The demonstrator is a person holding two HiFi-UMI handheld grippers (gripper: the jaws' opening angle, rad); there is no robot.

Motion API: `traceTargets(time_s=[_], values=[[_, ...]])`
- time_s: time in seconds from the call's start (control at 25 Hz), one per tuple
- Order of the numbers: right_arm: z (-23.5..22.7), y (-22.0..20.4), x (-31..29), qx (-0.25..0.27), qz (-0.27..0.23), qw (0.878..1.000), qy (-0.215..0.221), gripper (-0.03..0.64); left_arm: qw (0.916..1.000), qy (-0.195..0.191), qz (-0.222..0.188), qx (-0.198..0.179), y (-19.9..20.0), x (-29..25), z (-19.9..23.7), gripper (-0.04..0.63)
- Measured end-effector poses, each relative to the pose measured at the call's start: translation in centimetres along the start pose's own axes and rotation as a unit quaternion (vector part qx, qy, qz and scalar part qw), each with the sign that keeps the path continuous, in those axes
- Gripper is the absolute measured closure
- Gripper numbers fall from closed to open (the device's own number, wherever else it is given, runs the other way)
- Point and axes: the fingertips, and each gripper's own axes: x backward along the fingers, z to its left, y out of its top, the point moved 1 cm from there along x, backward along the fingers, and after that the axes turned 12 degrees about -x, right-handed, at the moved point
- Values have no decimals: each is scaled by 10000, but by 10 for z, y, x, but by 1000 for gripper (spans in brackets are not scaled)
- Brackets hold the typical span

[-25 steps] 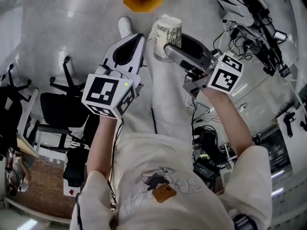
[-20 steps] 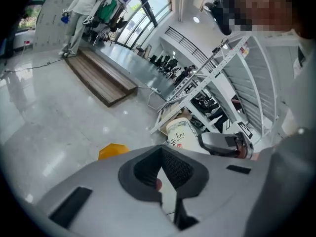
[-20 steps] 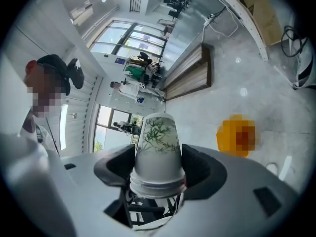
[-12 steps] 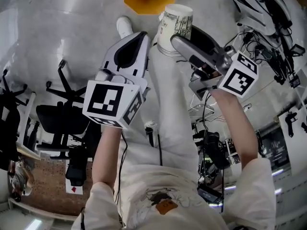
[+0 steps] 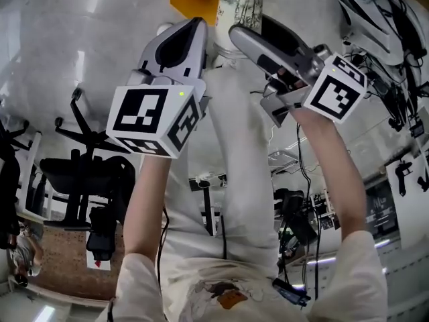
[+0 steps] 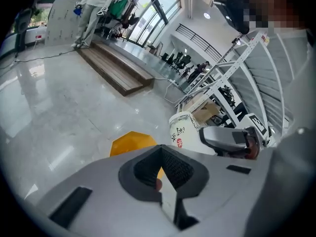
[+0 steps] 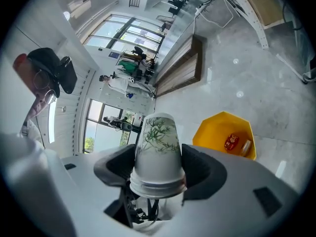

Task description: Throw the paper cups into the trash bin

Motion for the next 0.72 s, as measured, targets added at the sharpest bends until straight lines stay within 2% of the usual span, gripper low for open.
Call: traceTargets(time_s=[0.2, 0.32, 0.4, 0.52, 0.64, 0.72], values=[[-37, 1, -25, 186, 55, 9997, -176, 314, 9998, 175, 4, 65, -27, -29, 32, 589], [-61, -1, -37, 265, 98, 9990, -334, 314, 9990, 146, 17, 420, -41, -46, 51, 589], [-77, 0, -46, 242, 91, 9988, -405, 314, 9985, 208, 35, 512, -49, -58, 65, 589], [-100, 0, -57, 233, 87, 9983, -529, 314, 9985, 312, 244, 386, -63, -80, 81, 589], [-127, 2, -66, 194, 73, 9966, -792, 314, 9967, 176, 421, 677, -75, -100, 89, 589], [-144, 2, -71, 156, 79, 9951, -970, 314, 9959, 175, 495, 734, -80, -111, 93, 589]])
